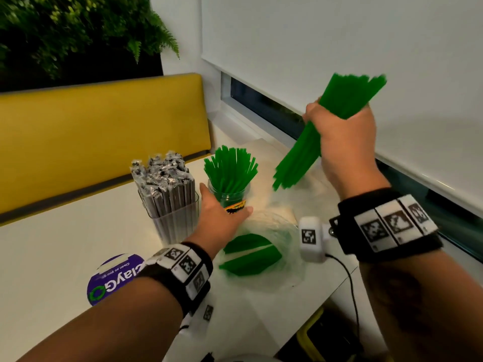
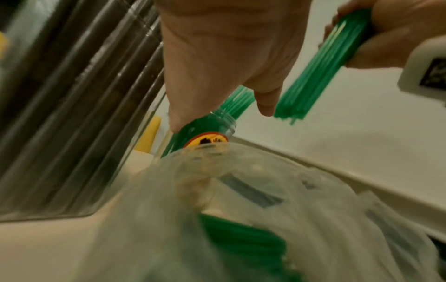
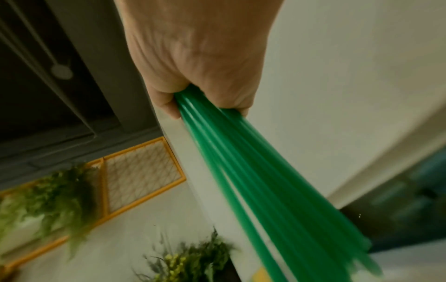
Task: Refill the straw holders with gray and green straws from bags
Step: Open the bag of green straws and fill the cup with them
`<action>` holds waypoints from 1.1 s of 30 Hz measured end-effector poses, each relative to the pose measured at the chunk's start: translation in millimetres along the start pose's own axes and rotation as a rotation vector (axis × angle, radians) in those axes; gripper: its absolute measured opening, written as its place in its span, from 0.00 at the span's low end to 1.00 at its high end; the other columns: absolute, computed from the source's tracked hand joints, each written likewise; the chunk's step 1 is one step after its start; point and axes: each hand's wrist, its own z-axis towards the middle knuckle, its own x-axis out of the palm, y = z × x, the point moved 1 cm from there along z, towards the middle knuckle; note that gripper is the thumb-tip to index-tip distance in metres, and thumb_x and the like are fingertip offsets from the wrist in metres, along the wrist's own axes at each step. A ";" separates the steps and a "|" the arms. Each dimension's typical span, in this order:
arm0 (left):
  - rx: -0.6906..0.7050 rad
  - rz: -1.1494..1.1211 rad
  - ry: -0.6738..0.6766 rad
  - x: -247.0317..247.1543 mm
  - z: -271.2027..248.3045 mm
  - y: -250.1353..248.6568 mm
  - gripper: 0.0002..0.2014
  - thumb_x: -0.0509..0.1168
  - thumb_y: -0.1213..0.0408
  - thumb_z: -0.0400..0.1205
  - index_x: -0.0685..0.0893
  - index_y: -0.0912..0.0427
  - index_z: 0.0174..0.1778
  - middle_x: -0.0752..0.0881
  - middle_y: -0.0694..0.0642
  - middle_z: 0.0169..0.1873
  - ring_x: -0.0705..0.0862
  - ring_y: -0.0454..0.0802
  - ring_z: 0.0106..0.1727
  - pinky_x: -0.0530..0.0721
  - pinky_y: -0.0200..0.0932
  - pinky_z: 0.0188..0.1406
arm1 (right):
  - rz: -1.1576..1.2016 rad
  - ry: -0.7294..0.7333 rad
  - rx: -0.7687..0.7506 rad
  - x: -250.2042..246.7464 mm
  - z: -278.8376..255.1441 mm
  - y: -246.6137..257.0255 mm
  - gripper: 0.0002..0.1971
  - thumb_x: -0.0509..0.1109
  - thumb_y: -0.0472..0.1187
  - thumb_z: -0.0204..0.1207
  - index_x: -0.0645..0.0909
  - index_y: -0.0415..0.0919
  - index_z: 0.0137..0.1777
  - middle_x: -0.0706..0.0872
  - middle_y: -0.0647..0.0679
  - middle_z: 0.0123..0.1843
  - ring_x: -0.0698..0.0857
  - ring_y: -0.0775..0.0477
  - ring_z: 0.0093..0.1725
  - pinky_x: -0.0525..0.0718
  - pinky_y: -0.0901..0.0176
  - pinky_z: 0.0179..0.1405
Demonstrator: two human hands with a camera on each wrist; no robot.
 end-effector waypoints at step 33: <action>0.074 -0.001 -0.217 7.5 48.1 3.7 0.45 0.82 0.54 0.57 0.71 0.47 0.71 0.75 0.48 0.63 0.78 0.49 0.63 0.81 0.56 0.67 | -0.356 0.411 -0.120 87.5 -2.2 -71.2 0.50 0.67 0.70 0.68 0.49 0.52 0.84 0.56 0.48 0.84 0.57 0.47 0.83 0.61 0.46 0.80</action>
